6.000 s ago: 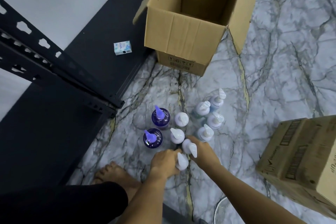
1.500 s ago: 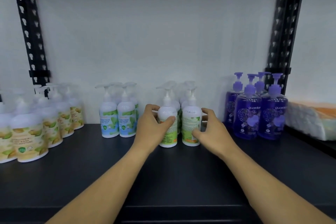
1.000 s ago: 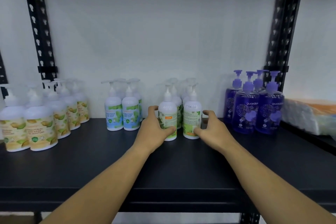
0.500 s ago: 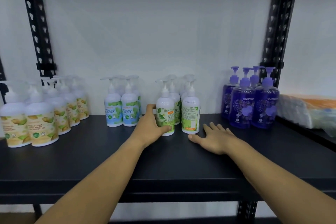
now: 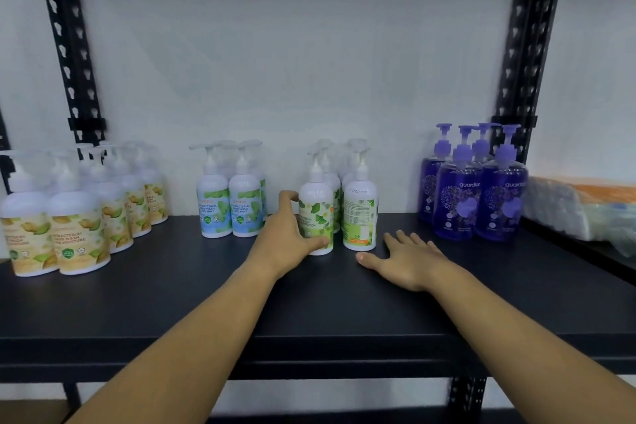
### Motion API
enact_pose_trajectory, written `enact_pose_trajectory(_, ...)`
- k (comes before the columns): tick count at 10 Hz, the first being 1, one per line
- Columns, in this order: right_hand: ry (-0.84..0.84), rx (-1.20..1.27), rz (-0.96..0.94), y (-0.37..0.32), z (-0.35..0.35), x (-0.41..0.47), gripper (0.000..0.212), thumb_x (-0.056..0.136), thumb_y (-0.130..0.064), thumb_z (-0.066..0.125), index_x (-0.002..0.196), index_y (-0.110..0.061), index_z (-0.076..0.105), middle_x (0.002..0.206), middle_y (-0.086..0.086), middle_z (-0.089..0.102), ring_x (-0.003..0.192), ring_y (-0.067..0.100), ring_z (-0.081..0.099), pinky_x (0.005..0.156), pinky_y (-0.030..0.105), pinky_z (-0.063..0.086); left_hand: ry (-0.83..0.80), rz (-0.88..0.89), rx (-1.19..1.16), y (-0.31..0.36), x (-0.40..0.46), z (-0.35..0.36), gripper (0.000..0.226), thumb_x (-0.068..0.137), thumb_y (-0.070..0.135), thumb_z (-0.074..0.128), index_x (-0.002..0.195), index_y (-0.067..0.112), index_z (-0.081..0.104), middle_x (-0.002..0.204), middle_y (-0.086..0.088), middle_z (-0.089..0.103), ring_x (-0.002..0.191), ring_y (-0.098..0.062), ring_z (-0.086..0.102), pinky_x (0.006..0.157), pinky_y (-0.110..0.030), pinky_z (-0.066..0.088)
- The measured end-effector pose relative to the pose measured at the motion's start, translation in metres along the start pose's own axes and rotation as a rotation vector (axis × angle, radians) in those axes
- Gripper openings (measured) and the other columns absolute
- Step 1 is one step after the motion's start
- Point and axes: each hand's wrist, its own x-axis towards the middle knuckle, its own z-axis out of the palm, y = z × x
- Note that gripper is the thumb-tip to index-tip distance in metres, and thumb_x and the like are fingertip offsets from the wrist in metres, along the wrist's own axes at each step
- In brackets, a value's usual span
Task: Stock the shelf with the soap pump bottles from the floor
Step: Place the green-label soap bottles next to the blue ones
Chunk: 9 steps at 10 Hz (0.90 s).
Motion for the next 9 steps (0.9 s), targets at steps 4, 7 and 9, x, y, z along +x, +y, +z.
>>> enact_pose_trajectory(4,0.005,0.002,-0.001,0.001,0.0,0.0,0.097,0.087,-0.083,0.024,0.161,-0.023,0.007,0.168,0.004,0.0,0.155,0.026,-0.001,0.124,0.047,0.003,0.016,0.07,0.009,0.005,-0.004,-0.001,0.081,0.079,0.016,0.077,0.139,0.028,0.024,0.081,0.006,0.063,0.072,-0.005,0.063,0.062,-0.012,0.047)
enact_pose_trajectory(7,0.007,0.004,-0.003,0.0,0.0,-0.001,0.096,0.088,-0.083,0.024,0.161,-0.023,0.007,0.168,0.004,0.001,0.155,0.026,-0.001,0.124,0.047,0.003,0.055,0.084,0.102,0.008,0.002,0.01,0.09,0.075,0.03,0.08,0.137,0.04,0.015,0.087,0.003,0.064,0.076,-0.019,0.065,0.071,-0.045,0.057)
enact_pose_trajectory(9,0.003,0.008,0.001,0.001,0.0,-0.001,0.097,0.087,-0.083,0.024,0.161,-0.023,0.007,0.168,0.004,0.0,0.155,0.026,-0.001,0.124,0.047,0.003,0.029,0.124,0.112,0.006,0.003,0.007,0.089,0.08,0.022,0.077,0.141,0.037,0.014,0.077,0.005,0.064,0.069,-0.012,0.063,0.07,-0.043,0.057)
